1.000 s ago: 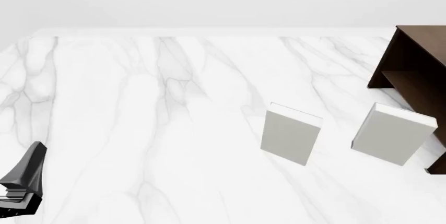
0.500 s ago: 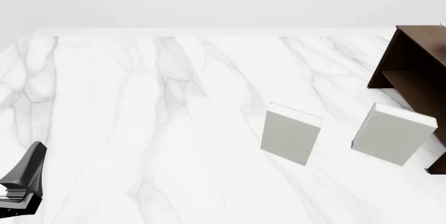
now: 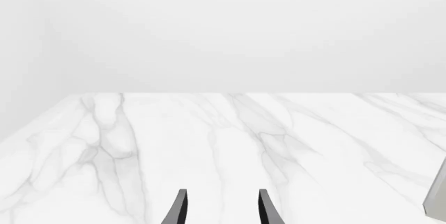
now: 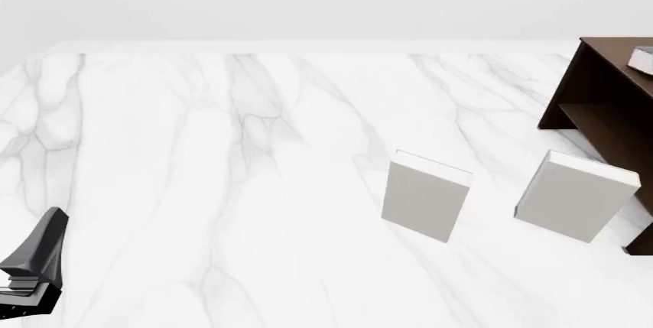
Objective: Pick up the book on the left and place it on top of the shelf.
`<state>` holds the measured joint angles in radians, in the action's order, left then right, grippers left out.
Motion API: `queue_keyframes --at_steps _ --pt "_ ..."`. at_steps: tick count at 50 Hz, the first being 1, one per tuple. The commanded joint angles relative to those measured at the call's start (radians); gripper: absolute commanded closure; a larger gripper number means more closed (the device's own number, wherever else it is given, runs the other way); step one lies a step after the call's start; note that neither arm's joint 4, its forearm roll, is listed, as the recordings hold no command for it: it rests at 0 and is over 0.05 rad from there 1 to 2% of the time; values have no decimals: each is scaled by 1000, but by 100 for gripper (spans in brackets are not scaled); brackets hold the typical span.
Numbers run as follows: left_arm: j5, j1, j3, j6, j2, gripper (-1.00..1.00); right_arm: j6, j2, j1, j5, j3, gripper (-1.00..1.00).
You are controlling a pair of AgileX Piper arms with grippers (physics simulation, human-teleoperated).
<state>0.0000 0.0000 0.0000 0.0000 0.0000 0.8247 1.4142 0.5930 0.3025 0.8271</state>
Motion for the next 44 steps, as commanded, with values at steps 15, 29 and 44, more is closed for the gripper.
queue_keyframes --at_steps 15,29,44 --pt "0 0 0 0 0 -100 -106 -228 -2 -69 -98 -100" --pt "0 0 0 0 0 -100 -189 -318 -18 -161 -18 -100" --pt "0 0 0 0 0 -100 -241 -391 -31 -185 -23 -100"
